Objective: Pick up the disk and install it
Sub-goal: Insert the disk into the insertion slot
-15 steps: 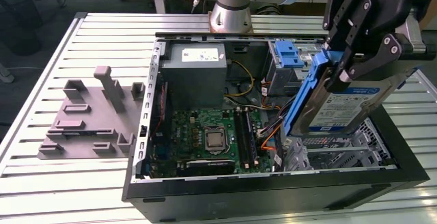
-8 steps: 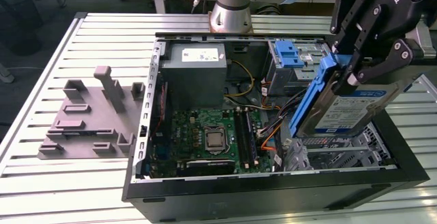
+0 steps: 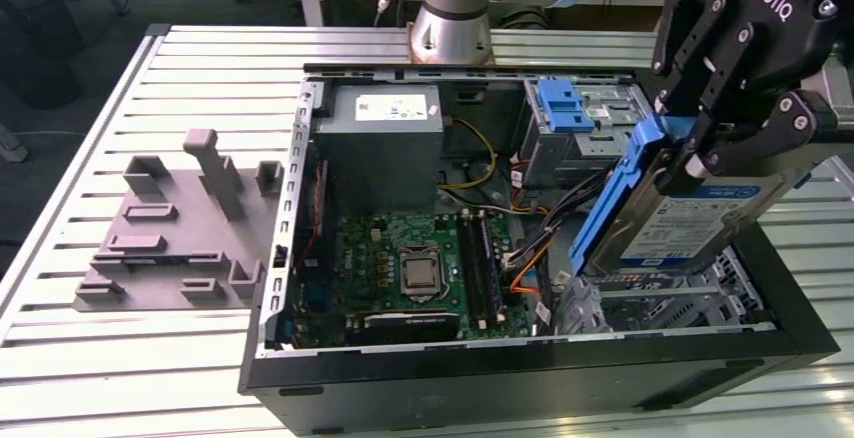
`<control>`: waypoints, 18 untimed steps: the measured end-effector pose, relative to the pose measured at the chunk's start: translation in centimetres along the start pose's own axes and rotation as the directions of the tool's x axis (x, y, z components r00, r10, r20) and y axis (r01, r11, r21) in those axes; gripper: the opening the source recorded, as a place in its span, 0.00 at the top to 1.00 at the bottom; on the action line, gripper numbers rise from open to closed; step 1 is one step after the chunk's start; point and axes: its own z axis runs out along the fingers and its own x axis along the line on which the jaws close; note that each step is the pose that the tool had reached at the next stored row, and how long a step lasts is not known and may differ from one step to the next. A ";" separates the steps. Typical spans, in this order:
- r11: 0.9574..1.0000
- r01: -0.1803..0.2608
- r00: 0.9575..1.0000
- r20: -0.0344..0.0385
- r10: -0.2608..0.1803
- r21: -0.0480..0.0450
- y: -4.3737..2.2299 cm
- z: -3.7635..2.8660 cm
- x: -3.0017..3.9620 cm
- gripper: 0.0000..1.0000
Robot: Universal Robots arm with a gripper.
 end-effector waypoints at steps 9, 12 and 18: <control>1.000 0.000 1.000 0.000 0.000 0.000 -1.19 0.31 -0.07 0.64; 1.000 0.000 1.000 0.000 0.000 0.000 -1.21 0.31 -0.07 0.64; 1.000 0.000 1.000 0.000 0.000 0.000 -1.66 0.52 -0.09 0.64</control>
